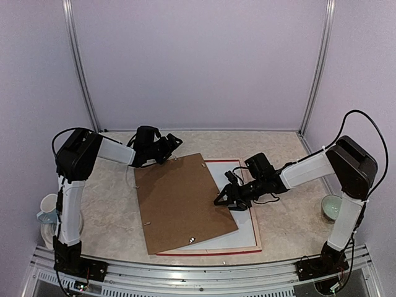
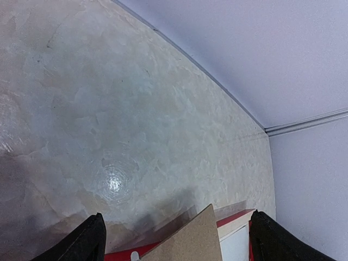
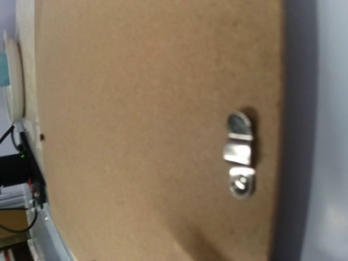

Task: Put the photo into the frame
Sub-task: Pick up the backboard from the frame body, then place the backboard on the frame body.

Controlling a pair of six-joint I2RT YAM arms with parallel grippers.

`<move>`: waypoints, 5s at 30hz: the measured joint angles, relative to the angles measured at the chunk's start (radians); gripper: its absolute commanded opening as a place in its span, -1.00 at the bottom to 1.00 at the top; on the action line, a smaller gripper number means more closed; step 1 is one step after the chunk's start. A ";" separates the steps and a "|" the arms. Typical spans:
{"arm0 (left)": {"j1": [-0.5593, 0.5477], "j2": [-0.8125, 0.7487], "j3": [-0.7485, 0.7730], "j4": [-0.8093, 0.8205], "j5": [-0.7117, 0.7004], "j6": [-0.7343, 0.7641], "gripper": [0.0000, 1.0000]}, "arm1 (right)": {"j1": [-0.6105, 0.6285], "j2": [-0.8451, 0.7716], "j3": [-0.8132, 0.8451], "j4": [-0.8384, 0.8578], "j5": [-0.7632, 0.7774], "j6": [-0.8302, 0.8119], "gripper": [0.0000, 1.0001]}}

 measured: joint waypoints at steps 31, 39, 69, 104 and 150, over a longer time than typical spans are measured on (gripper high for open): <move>-0.033 0.043 0.107 -0.077 0.027 0.027 0.81 | 0.003 0.011 -0.080 0.195 -0.139 0.137 -1.00; -0.051 0.056 0.134 -0.088 0.056 0.034 0.81 | 0.003 0.027 -0.080 0.197 -0.142 0.137 -1.00; -0.049 -0.186 -0.091 0.048 0.135 -0.032 0.81 | 0.005 -0.007 -0.196 0.351 -0.111 0.214 -1.00; -0.110 -0.733 -0.745 0.143 -0.017 -0.027 0.82 | -0.090 -0.334 -0.380 0.151 0.001 0.142 -1.00; -0.136 -0.506 -0.659 0.039 -0.086 -0.005 0.82 | -0.119 -0.396 -0.409 0.077 0.020 0.101 -1.00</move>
